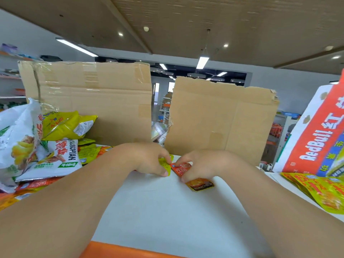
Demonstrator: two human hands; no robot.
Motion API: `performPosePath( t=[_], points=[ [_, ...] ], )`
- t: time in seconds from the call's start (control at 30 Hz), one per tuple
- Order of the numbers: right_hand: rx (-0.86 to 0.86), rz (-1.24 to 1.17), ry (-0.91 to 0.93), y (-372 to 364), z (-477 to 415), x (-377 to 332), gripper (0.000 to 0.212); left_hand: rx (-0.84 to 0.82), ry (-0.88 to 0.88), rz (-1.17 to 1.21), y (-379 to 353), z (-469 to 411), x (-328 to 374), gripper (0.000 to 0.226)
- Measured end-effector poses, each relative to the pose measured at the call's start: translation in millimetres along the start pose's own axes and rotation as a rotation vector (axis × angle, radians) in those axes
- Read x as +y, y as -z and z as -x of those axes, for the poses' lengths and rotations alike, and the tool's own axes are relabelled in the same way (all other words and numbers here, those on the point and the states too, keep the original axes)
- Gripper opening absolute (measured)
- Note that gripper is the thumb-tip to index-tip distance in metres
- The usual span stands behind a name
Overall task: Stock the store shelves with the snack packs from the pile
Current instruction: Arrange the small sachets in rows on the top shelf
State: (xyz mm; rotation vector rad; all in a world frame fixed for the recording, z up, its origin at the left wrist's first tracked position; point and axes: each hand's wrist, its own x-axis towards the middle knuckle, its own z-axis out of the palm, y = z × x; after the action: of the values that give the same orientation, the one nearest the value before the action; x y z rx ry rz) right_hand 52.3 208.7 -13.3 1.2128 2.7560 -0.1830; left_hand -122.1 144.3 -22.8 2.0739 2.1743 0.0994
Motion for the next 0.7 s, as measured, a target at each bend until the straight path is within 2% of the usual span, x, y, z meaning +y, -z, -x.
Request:
performPosePath(
  t=[0.1,0.23,0.3,0.43,0.5,0.6,0.7],
  points=[
    [0.003,0.126,-0.049,4,2,4,0.052,-0.023,-0.024,0.045,0,0,1,0.050],
    [-0.011,0.177,-0.120,7,3,16,0.055,-0.080,-0.090,0.084,1,5,11,0.058],
    [-0.012,0.173,-0.133,9,3,20,0.056,-0.052,-0.097,0.061,2,7,17,0.050],
    [0.004,0.153,-0.135,7,0,24,0.057,0.075,-0.164,0.109,4,9,20,0.011],
    [0.004,0.151,-0.136,6,-2,25,0.056,0.040,-0.177,0.101,3,11,22,0.014],
    [-0.006,0.158,-0.133,7,-2,26,0.057,-0.009,-0.162,0.009,-1,11,28,0.031],
    [-0.014,0.155,-0.128,7,-1,26,0.057,0.046,-0.215,-0.095,-5,9,36,0.012]
  ],
)
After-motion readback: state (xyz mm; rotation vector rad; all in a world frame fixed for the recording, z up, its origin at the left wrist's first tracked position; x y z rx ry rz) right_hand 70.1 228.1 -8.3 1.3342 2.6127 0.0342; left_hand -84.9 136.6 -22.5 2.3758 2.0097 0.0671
